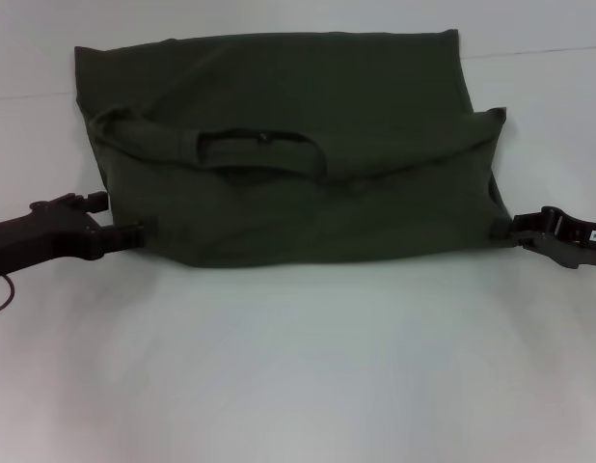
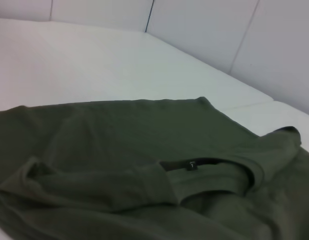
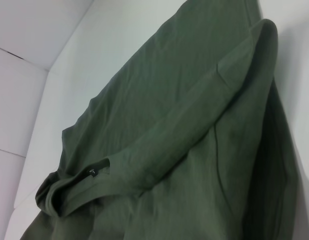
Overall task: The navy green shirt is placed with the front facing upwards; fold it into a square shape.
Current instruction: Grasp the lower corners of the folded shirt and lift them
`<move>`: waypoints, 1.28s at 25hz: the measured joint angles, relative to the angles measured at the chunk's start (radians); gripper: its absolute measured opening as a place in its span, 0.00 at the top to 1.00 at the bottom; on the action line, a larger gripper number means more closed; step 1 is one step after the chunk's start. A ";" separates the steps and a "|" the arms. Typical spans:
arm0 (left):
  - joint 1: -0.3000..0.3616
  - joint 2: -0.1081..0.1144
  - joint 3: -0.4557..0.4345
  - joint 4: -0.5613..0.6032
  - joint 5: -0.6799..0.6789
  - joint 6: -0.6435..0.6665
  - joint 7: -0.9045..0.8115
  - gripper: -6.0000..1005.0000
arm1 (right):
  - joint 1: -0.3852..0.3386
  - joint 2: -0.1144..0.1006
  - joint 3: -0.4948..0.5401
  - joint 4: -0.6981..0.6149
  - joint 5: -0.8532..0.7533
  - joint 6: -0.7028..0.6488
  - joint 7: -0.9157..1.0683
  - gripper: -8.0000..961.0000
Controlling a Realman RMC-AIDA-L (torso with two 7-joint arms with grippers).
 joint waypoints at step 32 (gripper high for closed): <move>0.033 0.000 0.025 0.072 0.114 0.100 0.040 0.05 | -0.002 0.003 0.041 0.009 0.001 0.006 -0.023 0.94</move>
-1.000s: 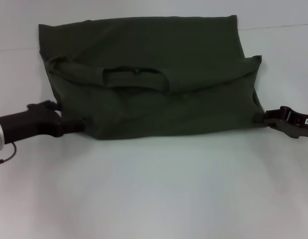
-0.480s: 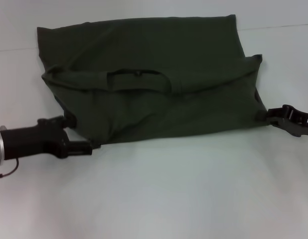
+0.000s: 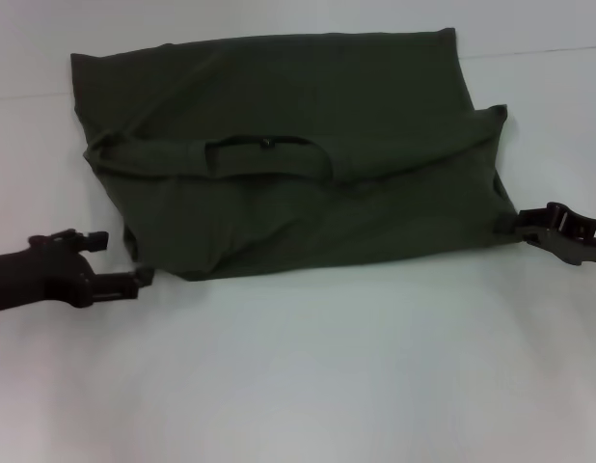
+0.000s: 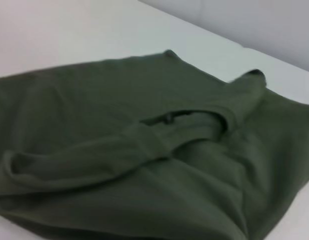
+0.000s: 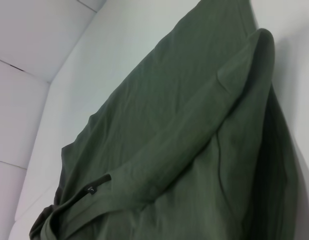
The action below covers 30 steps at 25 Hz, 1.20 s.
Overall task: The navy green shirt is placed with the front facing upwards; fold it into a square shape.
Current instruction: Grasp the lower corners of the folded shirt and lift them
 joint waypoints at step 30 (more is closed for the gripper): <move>-0.052 -0.003 0.036 -0.065 -0.024 -0.071 0.005 0.19 | 0.003 0.005 0.001 -0.004 0.003 0.004 -0.001 0.94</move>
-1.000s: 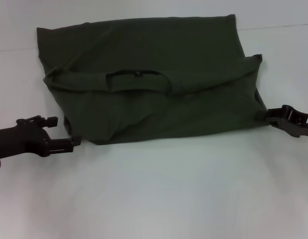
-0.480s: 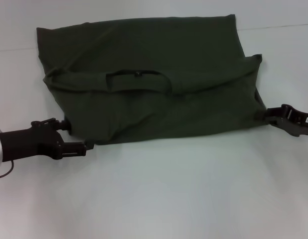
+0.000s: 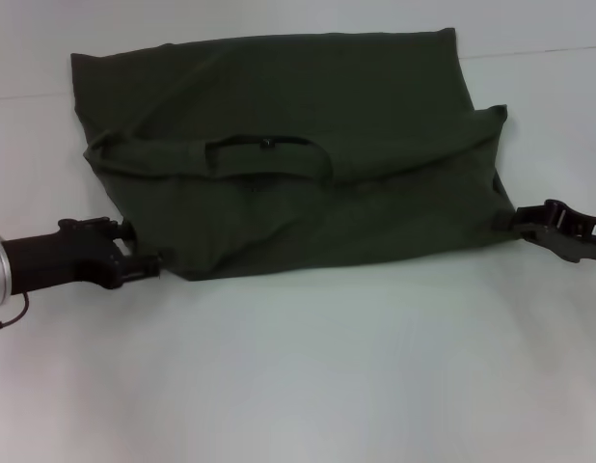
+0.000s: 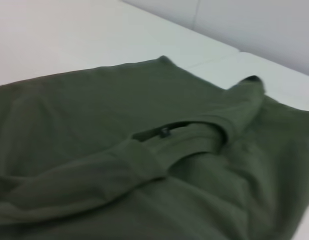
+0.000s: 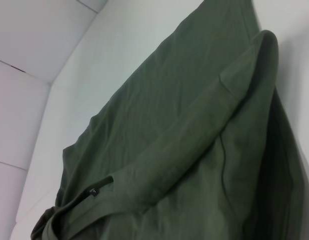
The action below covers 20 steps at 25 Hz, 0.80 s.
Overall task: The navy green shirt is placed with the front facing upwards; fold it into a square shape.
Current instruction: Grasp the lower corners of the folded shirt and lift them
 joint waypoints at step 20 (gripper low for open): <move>0.008 0.006 -0.011 -0.004 -0.015 -0.050 -0.009 0.86 | -0.024 0.002 0.018 0.002 0.009 0.000 -0.026 0.94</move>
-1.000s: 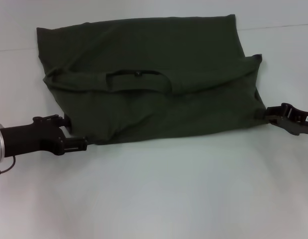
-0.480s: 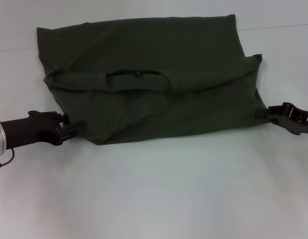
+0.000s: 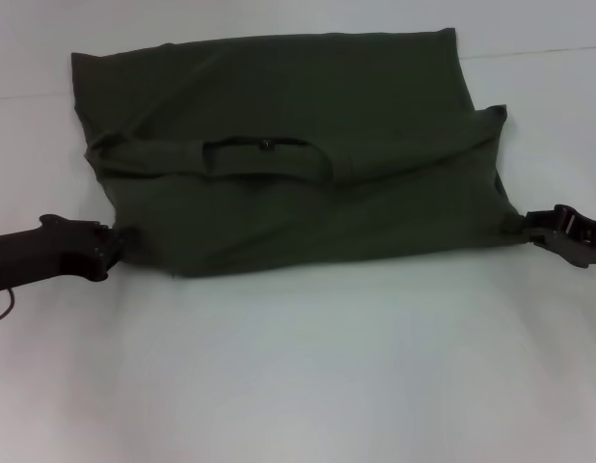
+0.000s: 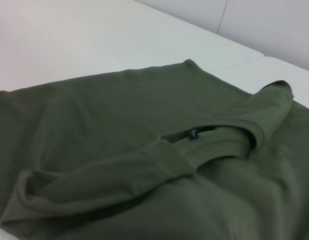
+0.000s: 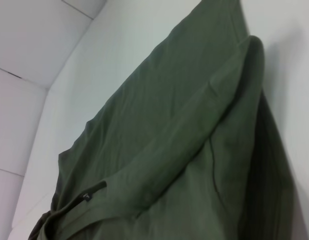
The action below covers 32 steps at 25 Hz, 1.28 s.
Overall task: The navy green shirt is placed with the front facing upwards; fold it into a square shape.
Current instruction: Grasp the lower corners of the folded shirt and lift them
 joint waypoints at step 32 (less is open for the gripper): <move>0.227 -0.010 -0.227 0.087 0.002 0.492 0.058 0.96 | -0.190 0.041 0.171 0.047 -0.008 -0.186 -0.466 0.94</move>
